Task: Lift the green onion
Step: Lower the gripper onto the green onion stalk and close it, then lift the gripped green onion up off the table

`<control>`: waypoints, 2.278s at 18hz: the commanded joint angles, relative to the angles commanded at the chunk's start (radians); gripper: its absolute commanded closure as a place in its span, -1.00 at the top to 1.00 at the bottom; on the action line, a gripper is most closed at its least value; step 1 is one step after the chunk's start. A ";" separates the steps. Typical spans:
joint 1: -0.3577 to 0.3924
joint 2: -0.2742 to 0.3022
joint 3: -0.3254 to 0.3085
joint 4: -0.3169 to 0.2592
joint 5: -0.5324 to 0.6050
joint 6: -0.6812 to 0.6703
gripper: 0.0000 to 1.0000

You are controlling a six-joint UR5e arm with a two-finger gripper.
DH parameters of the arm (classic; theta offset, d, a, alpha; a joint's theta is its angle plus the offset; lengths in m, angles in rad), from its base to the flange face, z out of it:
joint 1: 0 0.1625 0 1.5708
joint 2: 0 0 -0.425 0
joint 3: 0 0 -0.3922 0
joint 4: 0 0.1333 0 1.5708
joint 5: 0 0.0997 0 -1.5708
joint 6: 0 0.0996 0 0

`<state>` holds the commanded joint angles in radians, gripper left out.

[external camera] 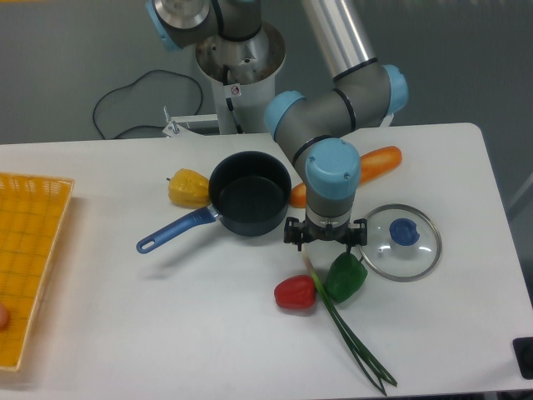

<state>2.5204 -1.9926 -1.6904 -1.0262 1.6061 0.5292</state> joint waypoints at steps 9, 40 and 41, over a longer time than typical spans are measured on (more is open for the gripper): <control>-0.028 -0.009 -0.006 0.000 0.003 -0.002 0.99; -0.057 -0.044 -0.009 -0.031 0.051 0.000 -0.47; -0.057 -0.044 -0.009 -0.031 0.051 0.000 -0.51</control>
<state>2.4636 -2.0371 -1.6997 -1.0569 1.6567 0.5292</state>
